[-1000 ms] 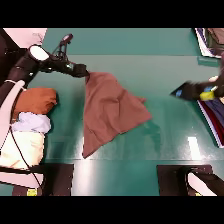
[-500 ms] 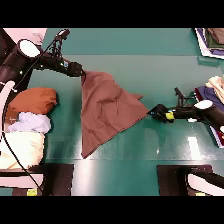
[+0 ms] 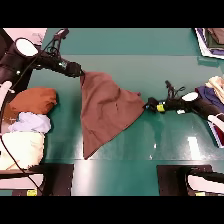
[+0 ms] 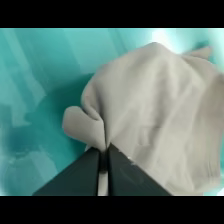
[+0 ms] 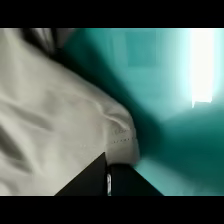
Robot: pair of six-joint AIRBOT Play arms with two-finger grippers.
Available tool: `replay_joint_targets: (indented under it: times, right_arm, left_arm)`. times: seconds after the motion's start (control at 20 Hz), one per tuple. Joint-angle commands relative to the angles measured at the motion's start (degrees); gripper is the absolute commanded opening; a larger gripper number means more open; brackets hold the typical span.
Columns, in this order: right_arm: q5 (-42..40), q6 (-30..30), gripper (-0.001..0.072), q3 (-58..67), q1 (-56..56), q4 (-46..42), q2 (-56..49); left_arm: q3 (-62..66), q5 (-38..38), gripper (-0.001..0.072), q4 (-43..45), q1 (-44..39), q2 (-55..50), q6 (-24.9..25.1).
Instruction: Fold the shirts.
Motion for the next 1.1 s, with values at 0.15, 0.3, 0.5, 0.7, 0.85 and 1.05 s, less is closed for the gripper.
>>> replay_joint_targets:
  times: [0.15,0.3,0.5,0.7,0.85,1.05]
  right_arm:
    - [3.3,-0.7,0.0015,18.1,-7.5,-5.7,16.1]
    - [6.8,-0.7,0.0015,29.7,-12.2,-6.9,23.0]
    - [13.5,-0.3,0.0015,41.9,-15.7,-6.7,25.8]
    - [22.7,4.1,0.0015,45.2,-13.7,-13.9,24.3]
    - [31.9,5.3,0.0015,43.1,-10.6,-20.6,21.4]
    - [30.7,5.8,0.0015,32.3,-9.2,-25.9,21.7]
  left_arm:
    - [0.6,7.6,0.0030,4.5,0.0,18.6,0.4]
    - [7.6,5.1,0.0030,4.5,0.0,25.6,0.8]
    - [21.0,-3.1,0.0030,1.4,0.0,27.3,0.7]
    - [20.0,-8.5,0.0030,-2.1,0.0,25.9,0.6]
    - [10.6,-14.5,0.0030,-7.4,0.0,22.7,0.6]
    - [-11.9,-14.2,0.0030,-10.3,-4.3,20.2,4.4]
